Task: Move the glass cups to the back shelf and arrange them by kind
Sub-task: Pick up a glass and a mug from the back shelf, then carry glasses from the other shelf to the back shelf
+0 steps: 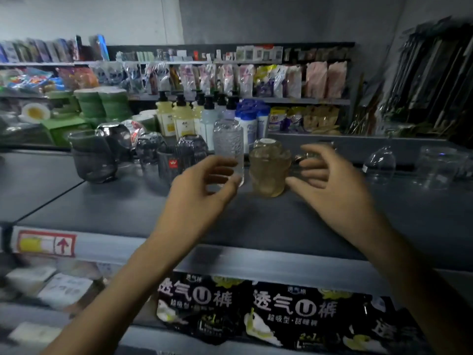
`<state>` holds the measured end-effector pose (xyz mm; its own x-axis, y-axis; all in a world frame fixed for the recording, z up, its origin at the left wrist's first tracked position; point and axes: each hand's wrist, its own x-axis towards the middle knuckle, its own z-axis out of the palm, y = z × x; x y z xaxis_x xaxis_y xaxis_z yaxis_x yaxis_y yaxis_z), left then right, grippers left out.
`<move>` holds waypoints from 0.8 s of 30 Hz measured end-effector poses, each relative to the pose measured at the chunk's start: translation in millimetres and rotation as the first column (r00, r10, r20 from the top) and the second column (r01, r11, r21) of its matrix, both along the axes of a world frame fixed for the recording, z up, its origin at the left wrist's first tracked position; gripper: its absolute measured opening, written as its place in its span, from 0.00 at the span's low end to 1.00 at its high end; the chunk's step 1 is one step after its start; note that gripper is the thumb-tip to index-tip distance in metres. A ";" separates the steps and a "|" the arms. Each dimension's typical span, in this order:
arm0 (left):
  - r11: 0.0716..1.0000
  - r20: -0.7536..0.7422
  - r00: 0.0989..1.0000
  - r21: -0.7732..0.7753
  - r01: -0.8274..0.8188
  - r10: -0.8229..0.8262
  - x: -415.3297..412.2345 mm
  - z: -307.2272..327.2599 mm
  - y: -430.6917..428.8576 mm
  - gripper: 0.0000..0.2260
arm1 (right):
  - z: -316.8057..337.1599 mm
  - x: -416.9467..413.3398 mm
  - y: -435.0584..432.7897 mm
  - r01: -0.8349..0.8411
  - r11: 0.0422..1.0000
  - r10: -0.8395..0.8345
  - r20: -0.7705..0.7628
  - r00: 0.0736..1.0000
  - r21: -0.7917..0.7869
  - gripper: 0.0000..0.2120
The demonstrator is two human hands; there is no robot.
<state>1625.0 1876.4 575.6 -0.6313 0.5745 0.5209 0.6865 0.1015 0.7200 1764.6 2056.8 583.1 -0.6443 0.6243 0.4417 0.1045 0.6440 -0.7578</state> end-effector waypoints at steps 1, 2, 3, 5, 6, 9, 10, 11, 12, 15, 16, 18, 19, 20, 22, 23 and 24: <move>0.999 -0.028 0.999 0.052 -0.013 0.014 12.0 -2.0 -19.6 0.10 | -1.3 11.2 -20.6 -0.024 0.999 0.027 -0.082 0.996 0.044 0.25; 0.995 -0.058 0.998 0.091 -0.035 0.040 23.2 -6.3 -39.5 0.10 | -5.2 20.8 -41.6 -0.056 0.995 0.068 -0.147 0.987 0.082 0.22; 0.991 -0.083 0.993 0.113 -0.072 0.082 32.8 -13.8 -59.1 0.10 | -11.9 28.5 -62.9 -0.101 0.988 0.121 -0.187 0.975 0.113 0.20; 0.974 -0.100 0.974 0.127 -0.190 0.203 48.1 -37.5 -97.5 0.10 | -32.3 37.5 -104.4 -0.215 0.964 0.243 -0.187 0.952 0.158 0.18; 0.959 -0.104 0.958 0.119 -0.256 0.268 54.3 -52.8 -117.3 0.10 | -45.8 39.1 -124.3 -0.272 0.948 0.297 -0.156 0.942 0.164 0.17; 0.884 -0.149 0.876 -0.028 -0.467 0.458 72.0 -112.9 -181.6 0.12 | -105.0 33.6 -175.7 -0.422 0.895 0.424 0.015 0.905 0.146 0.19; 0.835 -0.174 0.840 -0.124 -0.537 0.514 77.8 -137.4 -204.9 0.14 | -128.7 29.1 -190.6 -0.464 0.878 0.451 0.116 0.885 0.122 0.21; 0.772 -0.197 0.806 -0.234 -0.591 0.558 84.1 -163.1 -228.9 0.16 | -153.7 24.5 -205.3 -0.499 0.862 0.469 0.233 0.852 0.088 0.24; 0.711 -0.201 0.786 -0.341 -0.615 0.584 90.9 -189.2 -252.8 0.18 | -178.4 19.9 -220.2 -0.529 0.848 0.485 0.348 0.803 0.038 0.29; 0.559 -0.124 0.747 -0.586 -0.586 0.654 114.2 -259.5 -320.5 0.22 | -246.9 6.7 -263.4 -0.576 0.815 0.505 0.558 0.658 -0.058 0.40; 0.511 -0.094 0.719 -0.639 -0.574 0.689 121.1 -277.5 -342.2 0.23 | -265.2 2.0 -279.2 -0.590 0.805 0.509 0.592 0.624 -0.070 0.42; 0.444 -0.054 0.661 -0.699 -0.560 0.748 130.9 -303.4 -385.4 0.24 | -292.0 -9.6 -312.4 -0.595 0.794 0.514 0.657 0.551 -0.122 0.46; 0.422 -0.039 0.632 -0.712 -0.561 0.774 133.4 -311.1 -406.9 0.24 | -302.5 -16.4 -330.0 -0.605 0.784 0.518 0.686 0.511 -0.141 0.47; 0.400 -0.028 0.600 -0.721 -0.566 0.799 134.5 -315.9 -429.4 0.24 | -310.4 -23.9 -348.8 -0.622 0.771 0.515 0.710 0.481 -0.138 0.48; 0.337 -0.035 0.526 -0.731 -0.593 0.850 131.7 -320.7 -476.4 0.24 | -322.0 -41.8 -389.7 -0.676 0.734 0.493 0.738 0.461 -0.068 0.47; 0.303 -0.044 0.488 -0.733 -0.608 0.872 129.0 -322.6 -499.6 0.23 | -325.8 -51.4 -411.0 -0.703 0.710 0.490 0.745 0.453 -0.040 0.46; 0.274 -0.049 0.451 -0.733 -0.622 0.891 125.6 -324.4 -521.8 0.23 | -327.9 -61.8 -433.1 -0.727 0.686 0.495 0.748 0.441 -0.025 0.45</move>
